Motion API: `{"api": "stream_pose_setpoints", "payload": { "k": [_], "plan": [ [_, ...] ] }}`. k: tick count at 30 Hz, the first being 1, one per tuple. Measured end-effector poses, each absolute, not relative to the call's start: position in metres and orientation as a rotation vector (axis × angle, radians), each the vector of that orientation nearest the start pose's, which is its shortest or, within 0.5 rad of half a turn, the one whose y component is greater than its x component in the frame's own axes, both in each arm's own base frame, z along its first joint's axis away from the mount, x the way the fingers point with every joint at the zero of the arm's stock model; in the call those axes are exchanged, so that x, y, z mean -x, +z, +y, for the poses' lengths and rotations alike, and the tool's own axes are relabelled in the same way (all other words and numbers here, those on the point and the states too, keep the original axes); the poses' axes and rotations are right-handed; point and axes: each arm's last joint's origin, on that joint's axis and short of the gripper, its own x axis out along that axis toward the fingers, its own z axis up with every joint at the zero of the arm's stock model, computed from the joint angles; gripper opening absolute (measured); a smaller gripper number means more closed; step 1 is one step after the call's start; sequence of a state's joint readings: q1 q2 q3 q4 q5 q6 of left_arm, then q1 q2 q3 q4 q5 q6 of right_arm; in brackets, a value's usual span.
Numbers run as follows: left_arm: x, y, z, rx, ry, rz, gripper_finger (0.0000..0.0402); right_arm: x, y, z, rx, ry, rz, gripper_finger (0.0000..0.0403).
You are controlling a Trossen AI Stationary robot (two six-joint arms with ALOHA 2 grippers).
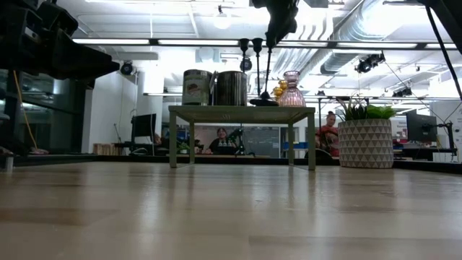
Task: Pick & Place candle stick holders
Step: Put the black candle holder on the shelf
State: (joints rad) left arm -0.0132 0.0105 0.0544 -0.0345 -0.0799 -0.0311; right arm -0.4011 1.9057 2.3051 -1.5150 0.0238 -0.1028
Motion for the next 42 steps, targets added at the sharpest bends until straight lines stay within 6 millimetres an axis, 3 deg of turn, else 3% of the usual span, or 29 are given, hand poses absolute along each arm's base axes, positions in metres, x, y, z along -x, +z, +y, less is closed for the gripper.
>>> {"api": "stream_pose_setpoints", "payload": {
  "k": [26,42],
  "plan": [
    [-0.095,0.178,0.001,0.032,0.067,-0.01,0.0138,-0.324,0.417,-0.138,-0.109,-0.317,1.112,0.0147],
    [-0.095,0.178,0.001,0.032,0.066,-0.008,0.0138,-0.333,0.408,-0.148,-0.121,-0.351,1.115,0.0217]
  ]
}}
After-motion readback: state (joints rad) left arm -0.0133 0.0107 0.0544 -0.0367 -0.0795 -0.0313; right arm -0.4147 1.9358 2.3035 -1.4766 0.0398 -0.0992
